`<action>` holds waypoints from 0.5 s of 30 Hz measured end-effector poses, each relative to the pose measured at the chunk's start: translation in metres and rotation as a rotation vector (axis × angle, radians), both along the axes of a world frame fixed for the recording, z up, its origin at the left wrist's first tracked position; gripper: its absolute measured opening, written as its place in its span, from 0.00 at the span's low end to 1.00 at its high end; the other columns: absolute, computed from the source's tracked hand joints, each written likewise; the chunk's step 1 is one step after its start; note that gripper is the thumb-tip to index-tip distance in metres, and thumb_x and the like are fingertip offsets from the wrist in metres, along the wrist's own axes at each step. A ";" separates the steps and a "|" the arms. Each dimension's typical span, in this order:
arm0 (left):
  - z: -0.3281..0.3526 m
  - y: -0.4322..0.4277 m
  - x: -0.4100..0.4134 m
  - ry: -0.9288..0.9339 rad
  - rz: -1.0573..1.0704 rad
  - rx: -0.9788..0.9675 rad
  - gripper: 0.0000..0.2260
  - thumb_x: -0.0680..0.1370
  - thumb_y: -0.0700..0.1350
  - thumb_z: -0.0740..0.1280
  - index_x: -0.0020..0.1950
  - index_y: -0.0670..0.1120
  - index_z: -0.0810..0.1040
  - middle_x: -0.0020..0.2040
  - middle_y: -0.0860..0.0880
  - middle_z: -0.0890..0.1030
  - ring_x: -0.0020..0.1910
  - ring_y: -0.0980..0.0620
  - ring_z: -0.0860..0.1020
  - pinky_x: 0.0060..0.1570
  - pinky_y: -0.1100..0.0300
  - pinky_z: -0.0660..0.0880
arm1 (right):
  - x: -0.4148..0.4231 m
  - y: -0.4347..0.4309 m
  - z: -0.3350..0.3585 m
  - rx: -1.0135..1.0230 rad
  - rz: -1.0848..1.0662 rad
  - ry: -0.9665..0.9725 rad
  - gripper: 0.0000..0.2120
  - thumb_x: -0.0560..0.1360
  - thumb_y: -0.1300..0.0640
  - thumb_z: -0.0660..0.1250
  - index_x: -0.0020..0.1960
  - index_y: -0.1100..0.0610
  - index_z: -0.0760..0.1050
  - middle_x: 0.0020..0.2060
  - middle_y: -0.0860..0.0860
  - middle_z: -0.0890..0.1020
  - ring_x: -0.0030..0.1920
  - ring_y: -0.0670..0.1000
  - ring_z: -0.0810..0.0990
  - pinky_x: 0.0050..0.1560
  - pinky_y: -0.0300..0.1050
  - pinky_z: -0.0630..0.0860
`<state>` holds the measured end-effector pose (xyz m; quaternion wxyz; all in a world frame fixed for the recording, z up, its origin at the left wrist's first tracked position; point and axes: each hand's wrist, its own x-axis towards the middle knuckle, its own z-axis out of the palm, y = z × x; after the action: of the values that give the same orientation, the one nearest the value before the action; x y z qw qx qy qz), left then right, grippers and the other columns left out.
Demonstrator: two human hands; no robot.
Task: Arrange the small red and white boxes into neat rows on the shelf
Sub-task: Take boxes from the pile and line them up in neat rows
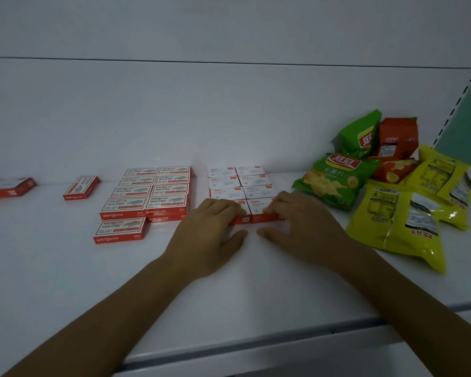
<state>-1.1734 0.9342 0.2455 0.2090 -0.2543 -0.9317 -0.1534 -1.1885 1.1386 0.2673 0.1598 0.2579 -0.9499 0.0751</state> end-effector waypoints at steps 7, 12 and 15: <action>0.006 0.001 0.008 0.024 0.036 0.012 0.24 0.74 0.58 0.58 0.66 0.45 0.71 0.62 0.47 0.75 0.59 0.47 0.73 0.55 0.51 0.74 | 0.013 -0.018 0.021 0.112 -0.085 0.139 0.20 0.76 0.43 0.57 0.63 0.51 0.73 0.58 0.51 0.77 0.58 0.52 0.74 0.60 0.49 0.63; 0.022 -0.016 0.020 0.073 0.099 -0.027 0.27 0.74 0.59 0.60 0.70 0.48 0.66 0.68 0.48 0.72 0.65 0.47 0.69 0.63 0.50 0.68 | 0.026 -0.046 0.025 0.025 0.022 0.141 0.23 0.76 0.45 0.60 0.69 0.49 0.66 0.63 0.50 0.73 0.62 0.51 0.71 0.61 0.47 0.63; 0.032 -0.050 0.036 0.081 0.201 -0.016 0.27 0.74 0.60 0.61 0.70 0.49 0.66 0.68 0.50 0.71 0.66 0.48 0.69 0.64 0.50 0.66 | 0.023 -0.071 0.030 -0.036 0.082 0.109 0.25 0.75 0.43 0.62 0.70 0.50 0.64 0.67 0.50 0.70 0.65 0.52 0.68 0.66 0.49 0.61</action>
<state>-1.1372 0.8846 0.2774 0.2589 -0.1673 -0.9445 -0.1135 -1.1652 1.0676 0.2968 0.2126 0.2973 -0.9270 0.0843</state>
